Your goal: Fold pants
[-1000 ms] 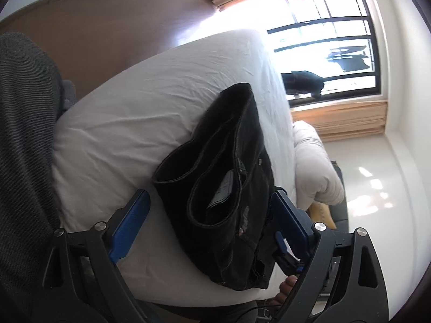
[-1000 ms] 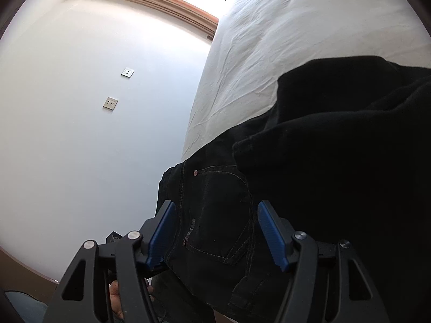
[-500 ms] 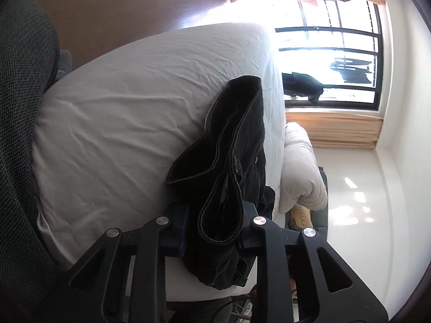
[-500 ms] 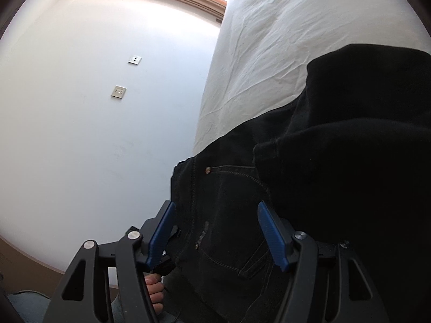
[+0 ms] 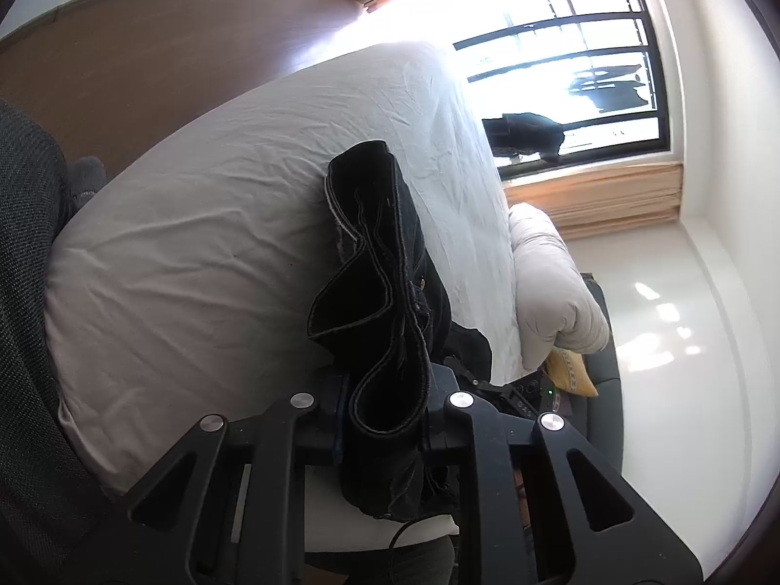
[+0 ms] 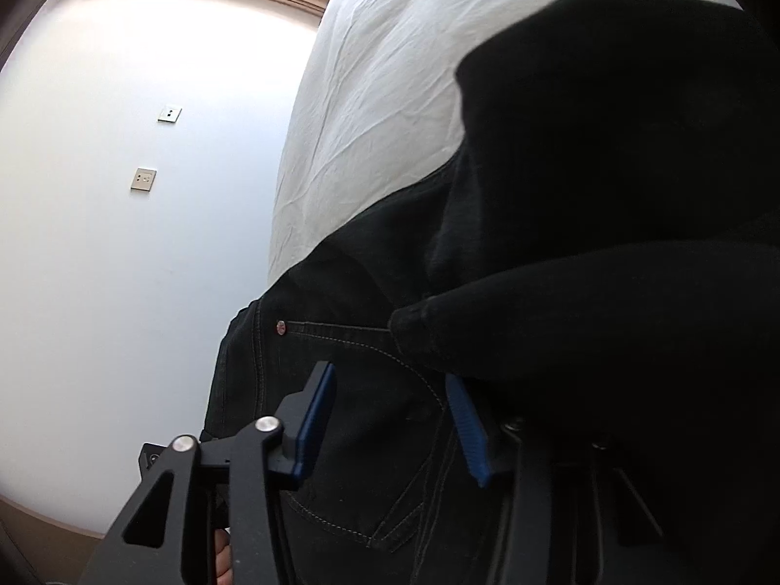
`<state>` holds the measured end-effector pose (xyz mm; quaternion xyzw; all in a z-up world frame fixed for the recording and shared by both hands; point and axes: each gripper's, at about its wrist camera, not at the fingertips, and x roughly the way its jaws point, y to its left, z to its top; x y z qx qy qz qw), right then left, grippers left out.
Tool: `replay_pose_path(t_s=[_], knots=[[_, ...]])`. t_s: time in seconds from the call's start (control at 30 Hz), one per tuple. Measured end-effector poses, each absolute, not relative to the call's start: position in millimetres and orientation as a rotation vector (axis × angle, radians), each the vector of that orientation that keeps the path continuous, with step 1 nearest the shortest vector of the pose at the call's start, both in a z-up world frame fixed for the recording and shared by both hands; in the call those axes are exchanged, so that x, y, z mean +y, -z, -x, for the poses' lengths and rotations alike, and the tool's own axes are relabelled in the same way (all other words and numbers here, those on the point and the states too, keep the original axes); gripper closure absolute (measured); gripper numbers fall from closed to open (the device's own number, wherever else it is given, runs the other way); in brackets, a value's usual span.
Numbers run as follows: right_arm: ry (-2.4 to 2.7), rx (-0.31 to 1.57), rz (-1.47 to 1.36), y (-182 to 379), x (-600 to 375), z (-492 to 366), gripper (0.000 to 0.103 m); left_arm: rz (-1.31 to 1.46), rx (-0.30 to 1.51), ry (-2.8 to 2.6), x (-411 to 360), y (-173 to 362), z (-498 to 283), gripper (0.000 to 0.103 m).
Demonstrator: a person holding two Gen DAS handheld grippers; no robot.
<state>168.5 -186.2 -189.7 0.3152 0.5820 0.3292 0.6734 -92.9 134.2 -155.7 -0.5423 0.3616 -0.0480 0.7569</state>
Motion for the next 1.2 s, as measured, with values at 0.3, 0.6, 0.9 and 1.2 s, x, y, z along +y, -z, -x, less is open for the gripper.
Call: replay_pose_path(t_s=[0.3,0.6,0.9,1.2], knots=[[-0.759,1.264,-0.784,178.0,-201.5,-162.1,0.036,0.975,0.767,0.154,102.1,104.8,70.4,0.088],[-0.892,1.114,-0.756,88.9,-254.4,-161.0,0.002,0.640,0.816,0.368,-18.6,58.8,12.3,0.088],[-0.994,1.208,-0.545,55.9,-253.7,-153.3,0.001,0.339,0.931,0.493,-125.8,81.2,-12.5,0.088],[-0.990,1.231,-0.434,62.7,-248.2,-155.3,0.016,0.180,0.954,0.561,-163.5,82.6,-17.6,0.088]])
